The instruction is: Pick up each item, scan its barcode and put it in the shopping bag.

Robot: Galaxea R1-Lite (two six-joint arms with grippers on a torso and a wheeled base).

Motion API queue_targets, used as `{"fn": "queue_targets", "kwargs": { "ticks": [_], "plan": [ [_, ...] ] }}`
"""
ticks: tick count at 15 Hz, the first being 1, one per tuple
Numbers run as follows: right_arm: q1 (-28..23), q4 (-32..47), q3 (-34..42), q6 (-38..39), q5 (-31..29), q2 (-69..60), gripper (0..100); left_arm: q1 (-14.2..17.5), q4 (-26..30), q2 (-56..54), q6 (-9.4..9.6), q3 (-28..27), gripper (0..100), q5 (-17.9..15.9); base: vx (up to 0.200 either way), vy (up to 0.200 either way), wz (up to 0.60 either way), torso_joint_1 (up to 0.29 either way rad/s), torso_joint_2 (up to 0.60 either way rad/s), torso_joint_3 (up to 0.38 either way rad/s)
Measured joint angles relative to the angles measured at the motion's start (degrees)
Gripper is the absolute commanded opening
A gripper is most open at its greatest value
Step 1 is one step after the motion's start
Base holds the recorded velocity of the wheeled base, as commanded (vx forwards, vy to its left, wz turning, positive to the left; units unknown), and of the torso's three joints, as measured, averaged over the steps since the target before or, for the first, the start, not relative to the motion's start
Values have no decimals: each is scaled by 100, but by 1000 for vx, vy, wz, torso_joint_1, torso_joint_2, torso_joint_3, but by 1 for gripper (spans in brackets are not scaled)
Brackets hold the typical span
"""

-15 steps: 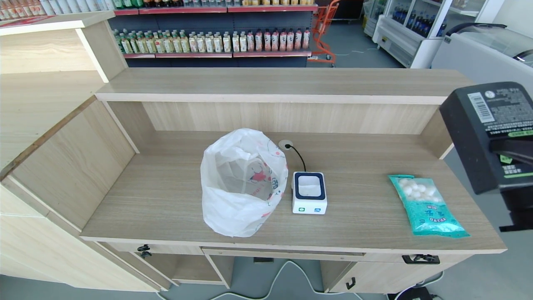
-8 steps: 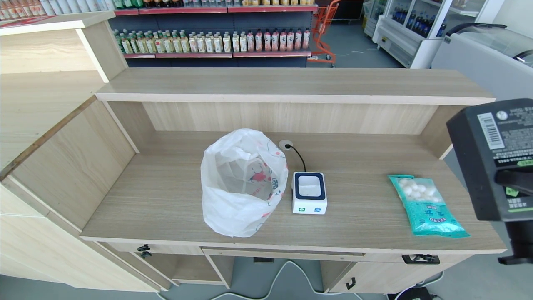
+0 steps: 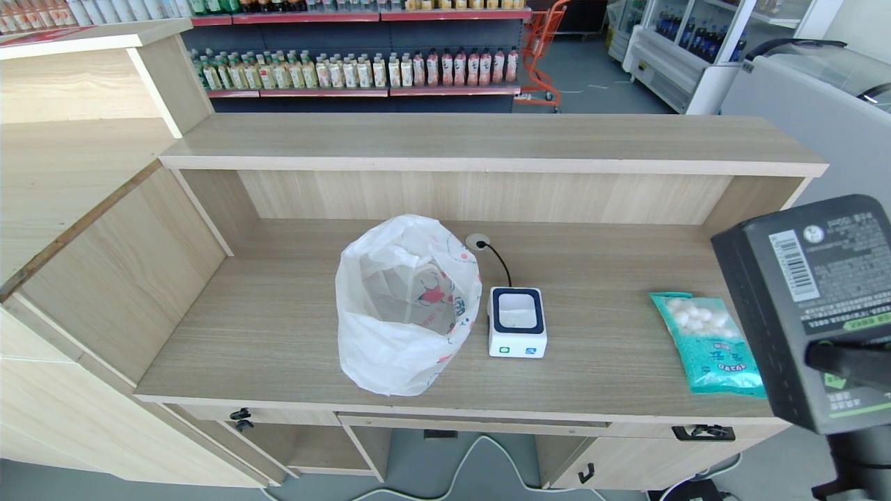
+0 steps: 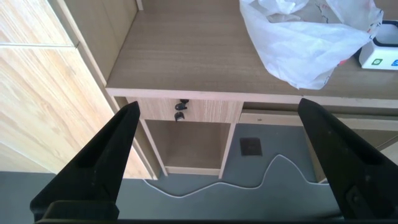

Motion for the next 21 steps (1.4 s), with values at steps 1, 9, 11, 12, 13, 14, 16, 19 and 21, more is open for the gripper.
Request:
{"fn": "queue_targets", "kwargs": {
  "ticks": [1, 9, 11, 12, 13, 14, 16, 19, 21],
  "plan": [
    [46, 10, 0, -9, -5, 6, 0, 0, 0, 0, 0, 0, 100, 0, 0, 0, 0, 0, 0, 0],
    [706, 352, 18, -254, -93, -51, 0, 0, 0, 0, 2, 0, 100, 0, 0, 0, 0, 0, 0, 0],
    [785, 453, 16, -282, -95, -90, 0, 0, 0, 0, 0, 0, 100, 0, 0, 0, 0, 0, 0, 0],
    [802, 467, -1, -244, -101, -99, 0, 0, 0, 0, 0, 0, 100, 0, 0, 0, 0, 0, 0, 0],
    [816, 493, -23, 26, -119, -104, 0, 0, -2, 0, 2, 0, 100, 0, 0, 0, 0, 0, 0, 0],
    [822, 572, -45, 422, -158, -110, 0, 0, 0, 0, 0, 0, 100, 0, 0, 0, 0, 0, 0, 0],
    [829, 1146, -61, 1813, -341, -160, 0, 0, 0, 0, 0, 0, 100, 0, 0, 0, 0, 0, 0, 0],
    [802, 2275, -373, 3807, -541, -272, 0, 0, 0, 0, 2, 0, 100, 0, 0, 0, 0, 0, 0, 0],
    [713, 2389, -926, 5154, -572, -274, 0, 0, 0, 0, -2, 0, 100, 0, 0, 0, 0, 0, 0, 0]
  ]
}}
